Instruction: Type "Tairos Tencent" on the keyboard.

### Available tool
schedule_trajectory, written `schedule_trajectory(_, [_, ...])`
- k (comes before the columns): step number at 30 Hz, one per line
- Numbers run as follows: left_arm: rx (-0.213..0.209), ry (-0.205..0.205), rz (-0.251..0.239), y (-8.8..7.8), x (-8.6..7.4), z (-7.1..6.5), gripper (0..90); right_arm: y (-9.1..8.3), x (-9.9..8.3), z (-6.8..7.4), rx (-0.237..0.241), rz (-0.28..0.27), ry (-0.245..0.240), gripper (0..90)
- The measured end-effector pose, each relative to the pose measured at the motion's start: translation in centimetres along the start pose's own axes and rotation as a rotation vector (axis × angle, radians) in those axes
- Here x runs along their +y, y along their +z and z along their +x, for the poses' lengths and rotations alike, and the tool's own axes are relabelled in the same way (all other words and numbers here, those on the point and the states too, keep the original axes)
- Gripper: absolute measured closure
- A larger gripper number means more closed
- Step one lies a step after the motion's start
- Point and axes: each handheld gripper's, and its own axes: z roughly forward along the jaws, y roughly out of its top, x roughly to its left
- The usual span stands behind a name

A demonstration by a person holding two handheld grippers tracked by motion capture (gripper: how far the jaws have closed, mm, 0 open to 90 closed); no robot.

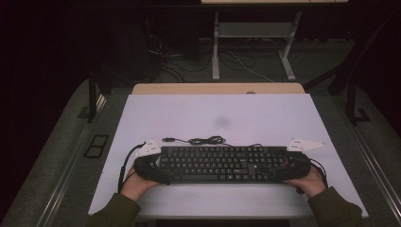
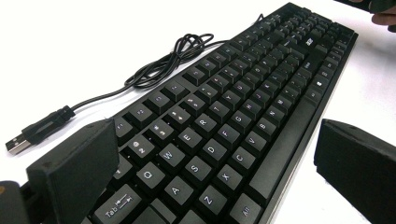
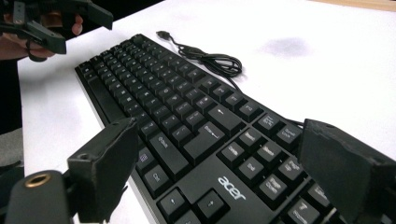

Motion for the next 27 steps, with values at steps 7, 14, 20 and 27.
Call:
schedule_trajectory(7, [-0.003, -0.002, 0.0, 0.0, 0.0, 0.0, 0.0, 0.4, 0.4, 0.0, -0.005, -0.003, -0.006, 12.2])
schedule_trajectory(14, [-0.005, -0.008, -0.007, 0.2, 0.0, -0.2, 0.0, 0.8, 0.8, 0.1, -0.004, -0.013, -0.012, 12.1])
schedule_trajectory(20, [-0.007, -0.012, -0.006, 0.2, 0.0, -0.2, 0.0, 1.1, 1.0, 0.2, -0.014, -0.014, -0.008, 12.1])
schedule_trajectory(27, [-0.011, -0.007, -0.007, 0.3, 0.0, -0.3, 0.0, 1.9, 1.4, 0.8, 0.004, 0.0, -0.026, 12.1])
